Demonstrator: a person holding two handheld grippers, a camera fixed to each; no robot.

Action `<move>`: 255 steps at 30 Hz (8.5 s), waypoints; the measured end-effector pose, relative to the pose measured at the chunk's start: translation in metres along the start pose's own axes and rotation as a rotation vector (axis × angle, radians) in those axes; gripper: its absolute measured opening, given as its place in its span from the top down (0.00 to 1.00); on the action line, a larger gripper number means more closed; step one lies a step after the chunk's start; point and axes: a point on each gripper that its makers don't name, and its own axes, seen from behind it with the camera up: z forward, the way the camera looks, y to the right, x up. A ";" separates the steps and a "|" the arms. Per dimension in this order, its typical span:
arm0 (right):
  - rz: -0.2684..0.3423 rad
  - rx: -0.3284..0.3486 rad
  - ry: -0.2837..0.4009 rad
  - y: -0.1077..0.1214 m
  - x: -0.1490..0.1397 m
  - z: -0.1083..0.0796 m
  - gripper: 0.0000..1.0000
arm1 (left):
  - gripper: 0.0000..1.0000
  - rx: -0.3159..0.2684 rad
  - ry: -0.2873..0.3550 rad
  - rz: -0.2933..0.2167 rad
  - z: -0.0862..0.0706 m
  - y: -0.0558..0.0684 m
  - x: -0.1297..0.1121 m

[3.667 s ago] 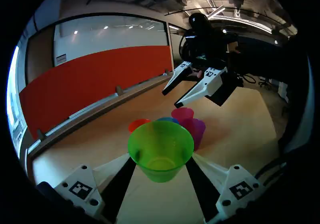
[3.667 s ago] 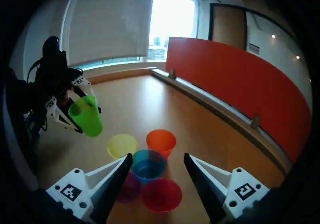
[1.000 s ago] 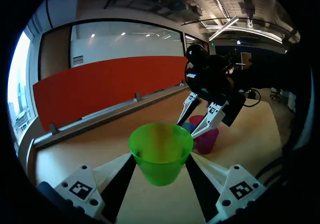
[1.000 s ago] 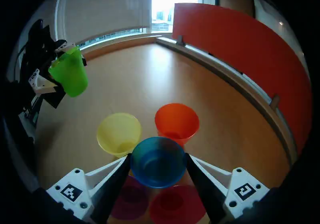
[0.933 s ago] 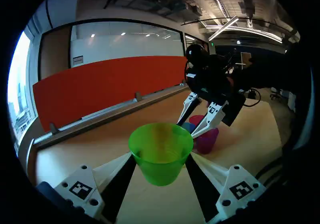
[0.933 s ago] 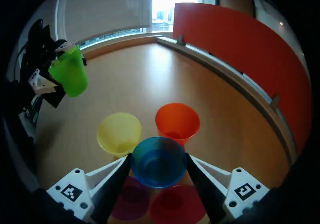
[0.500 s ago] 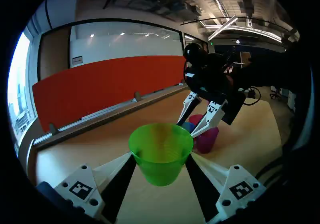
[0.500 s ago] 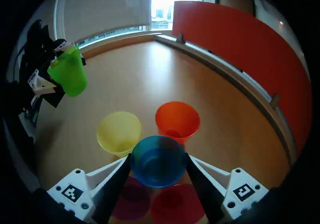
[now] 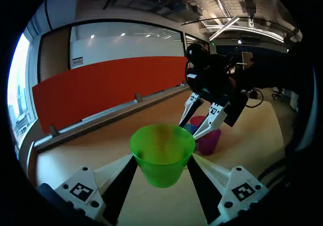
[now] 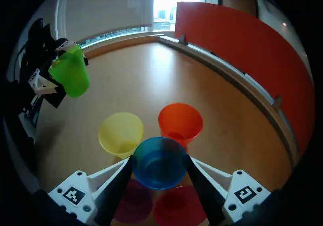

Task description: Pour water

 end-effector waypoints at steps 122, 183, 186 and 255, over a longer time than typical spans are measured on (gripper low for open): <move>0.044 -0.111 0.751 -0.047 0.133 -0.169 0.08 | 0.19 -0.036 0.127 -0.059 0.010 0.052 0.076; -0.063 -0.110 0.722 -0.053 0.156 -0.176 0.08 | 0.17 -0.090 0.189 -0.107 0.014 0.069 0.085; -0.075 -0.114 0.725 -0.052 0.158 -0.178 0.08 | 0.18 -0.095 0.186 -0.100 0.015 0.072 0.084; -0.632 -0.323 0.653 -0.060 0.205 -0.190 0.09 | 0.18 -0.138 0.197 -0.088 0.019 0.088 0.086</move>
